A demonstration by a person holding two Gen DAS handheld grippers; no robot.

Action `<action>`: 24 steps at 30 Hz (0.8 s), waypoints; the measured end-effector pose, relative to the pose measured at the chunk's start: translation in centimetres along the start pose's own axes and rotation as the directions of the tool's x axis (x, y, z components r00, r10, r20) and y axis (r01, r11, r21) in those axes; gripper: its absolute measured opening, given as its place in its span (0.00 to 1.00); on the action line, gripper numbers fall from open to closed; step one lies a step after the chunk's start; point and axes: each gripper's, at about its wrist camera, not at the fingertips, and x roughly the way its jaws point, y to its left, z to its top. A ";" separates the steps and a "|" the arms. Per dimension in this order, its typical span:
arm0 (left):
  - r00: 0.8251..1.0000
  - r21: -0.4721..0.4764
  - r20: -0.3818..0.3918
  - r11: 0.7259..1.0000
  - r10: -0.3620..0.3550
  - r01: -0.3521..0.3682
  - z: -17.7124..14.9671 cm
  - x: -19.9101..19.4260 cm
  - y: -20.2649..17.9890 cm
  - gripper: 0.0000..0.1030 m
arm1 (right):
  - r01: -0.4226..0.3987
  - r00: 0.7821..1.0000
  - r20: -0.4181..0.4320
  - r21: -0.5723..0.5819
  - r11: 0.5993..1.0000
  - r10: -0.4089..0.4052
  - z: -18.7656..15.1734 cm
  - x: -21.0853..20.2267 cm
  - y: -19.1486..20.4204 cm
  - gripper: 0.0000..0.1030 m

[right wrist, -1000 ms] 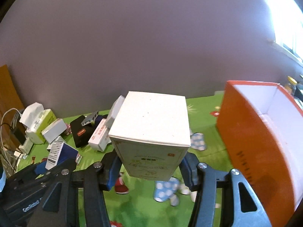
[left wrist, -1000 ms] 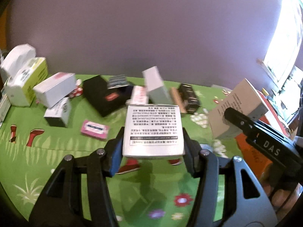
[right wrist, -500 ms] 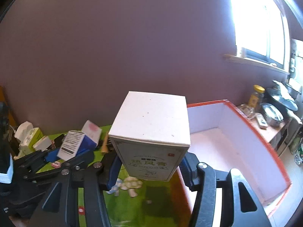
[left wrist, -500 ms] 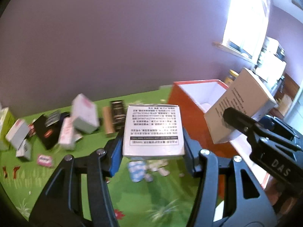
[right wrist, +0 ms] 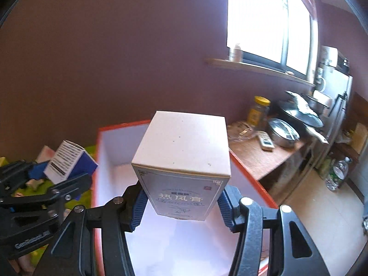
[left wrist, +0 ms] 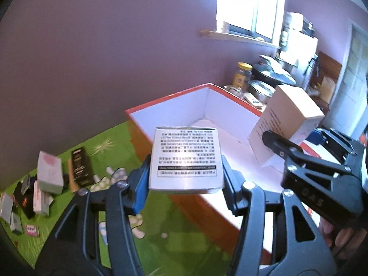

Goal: Organize objects
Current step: 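Carry both held boxes over the orange storage box, then open both grippers to drop the boxes into the orange storage box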

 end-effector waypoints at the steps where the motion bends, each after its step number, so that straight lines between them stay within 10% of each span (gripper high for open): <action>1: 1.000 0.019 -0.002 1.000 0.002 -0.002 0.0 0.8 -0.4 0.56 | 0.007 1.000 -0.007 0.009 1.000 -0.007 -0.1 0.2 -0.7 0.54; 12: 0.998 0.091 -0.069 0.996 0.003 0.004 -1.0 4.0 -2.4 0.57 | 0.019 0.999 -0.048 0.019 1.000 -0.018 -1.2 1.6 -2.0 0.54; 18: 0.997 0.085 -0.070 0.996 0.019 -0.013 -1.8 4.2 -2.1 0.83 | 0.046 0.998 -0.053 0.035 0.998 -0.044 -1.5 1.8 -2.4 0.61; 24: 0.999 0.025 -0.045 1.000 -0.005 0.006 -1.9 3.5 -0.5 0.86 | 0.045 0.998 -0.038 0.022 0.999 -0.044 -1.4 1.3 -1.8 0.71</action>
